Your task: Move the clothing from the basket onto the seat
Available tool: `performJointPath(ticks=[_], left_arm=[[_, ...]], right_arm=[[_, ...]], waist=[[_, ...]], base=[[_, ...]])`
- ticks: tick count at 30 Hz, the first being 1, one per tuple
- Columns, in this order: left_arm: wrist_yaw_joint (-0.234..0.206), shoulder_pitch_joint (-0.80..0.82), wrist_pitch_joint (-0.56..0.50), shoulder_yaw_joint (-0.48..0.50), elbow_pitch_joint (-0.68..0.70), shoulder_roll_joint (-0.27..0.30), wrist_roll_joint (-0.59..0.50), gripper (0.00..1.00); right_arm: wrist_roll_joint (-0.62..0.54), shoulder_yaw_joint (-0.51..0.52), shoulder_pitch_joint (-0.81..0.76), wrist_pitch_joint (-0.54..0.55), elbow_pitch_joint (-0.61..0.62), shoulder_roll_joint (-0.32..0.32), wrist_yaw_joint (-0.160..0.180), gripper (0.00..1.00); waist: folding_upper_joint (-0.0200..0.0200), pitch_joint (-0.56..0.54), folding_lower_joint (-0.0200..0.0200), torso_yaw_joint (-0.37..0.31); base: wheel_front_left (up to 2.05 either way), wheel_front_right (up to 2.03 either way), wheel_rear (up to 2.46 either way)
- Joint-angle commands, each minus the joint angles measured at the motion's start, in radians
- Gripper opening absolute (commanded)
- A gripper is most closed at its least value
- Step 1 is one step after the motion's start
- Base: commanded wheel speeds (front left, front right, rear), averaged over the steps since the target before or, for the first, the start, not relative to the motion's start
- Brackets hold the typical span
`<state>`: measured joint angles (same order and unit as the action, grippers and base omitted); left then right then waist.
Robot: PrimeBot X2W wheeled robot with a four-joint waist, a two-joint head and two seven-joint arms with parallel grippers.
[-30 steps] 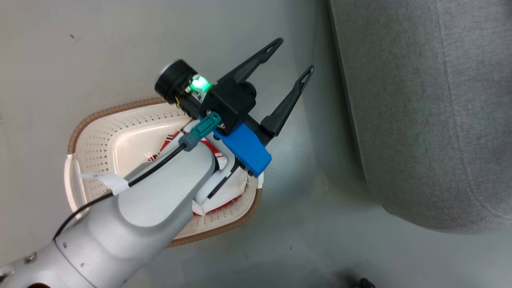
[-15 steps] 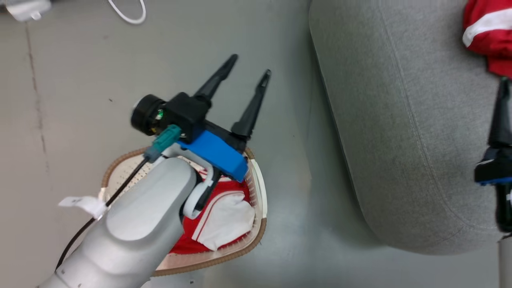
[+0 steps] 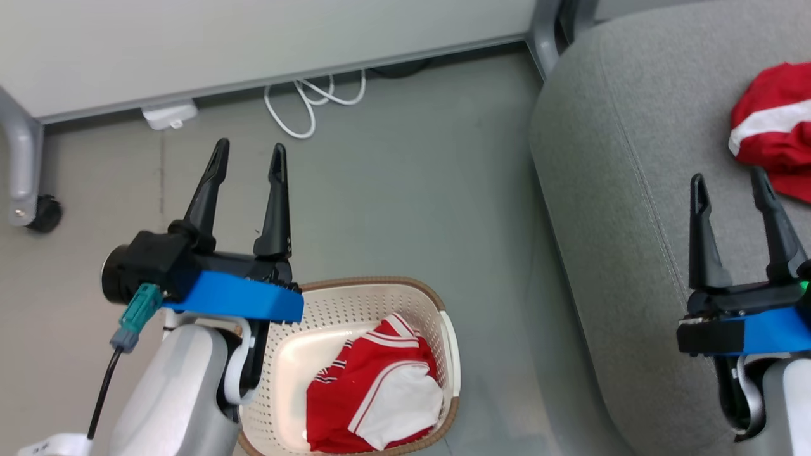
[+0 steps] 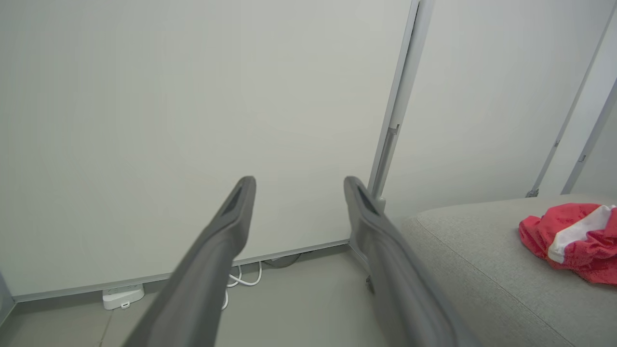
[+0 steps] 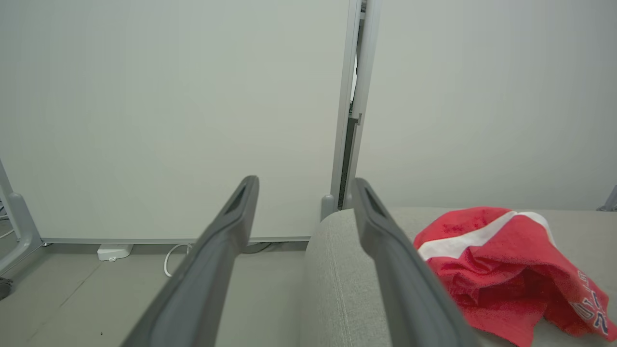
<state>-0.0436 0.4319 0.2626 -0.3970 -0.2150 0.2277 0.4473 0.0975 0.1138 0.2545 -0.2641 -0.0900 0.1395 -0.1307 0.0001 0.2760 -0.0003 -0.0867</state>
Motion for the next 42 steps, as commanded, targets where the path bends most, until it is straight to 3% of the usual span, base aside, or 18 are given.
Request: performJointPath(ticks=[1,9,17,26,42], left_arm=[[0.018,-0.038,0.003,0.044,0.019,-0.022,-0.028,1.00],[0.088,-0.186,0.003,0.237,0.051,-0.116,-0.134,1.00],[0.133,-0.296,0.003,0.360,0.105,-0.163,-0.215,1.00],[0.157,-0.356,0.003,0.373,0.098,-0.176,-0.267,1.00],[0.152,-0.383,0.003,0.340,0.064,-0.177,-0.263,1.00]], right_arm=[[-0.006,-0.005,-0.032,-0.001,0.018,-0.013,0.000,1.00],[-0.032,-0.051,-0.114,-0.001,0.063,-0.054,0.000,1.00],[-0.040,-0.050,-0.177,-0.001,0.055,-0.076,0.000,1.00],[-0.037,-0.039,-0.225,-0.001,0.046,-0.087,0.000,1.00],[-0.023,-0.038,-0.248,-0.001,0.024,-0.090,0.000,1.00]], waist=[[-0.0001,-0.051,0.0003,0.044],[-0.0001,-0.126,0.0003,0.082],[-0.0001,-0.173,0.0003,0.094],[-0.0001,-0.199,0.0003,0.105],[-0.0001,-0.225,0.0003,0.107]], base=[[0.00,0.00,0.00],[0.00,0.00,0.00],[0.00,0.00,0.00],[0.00,0.00,0.00],[0.00,0.00,0.00]])
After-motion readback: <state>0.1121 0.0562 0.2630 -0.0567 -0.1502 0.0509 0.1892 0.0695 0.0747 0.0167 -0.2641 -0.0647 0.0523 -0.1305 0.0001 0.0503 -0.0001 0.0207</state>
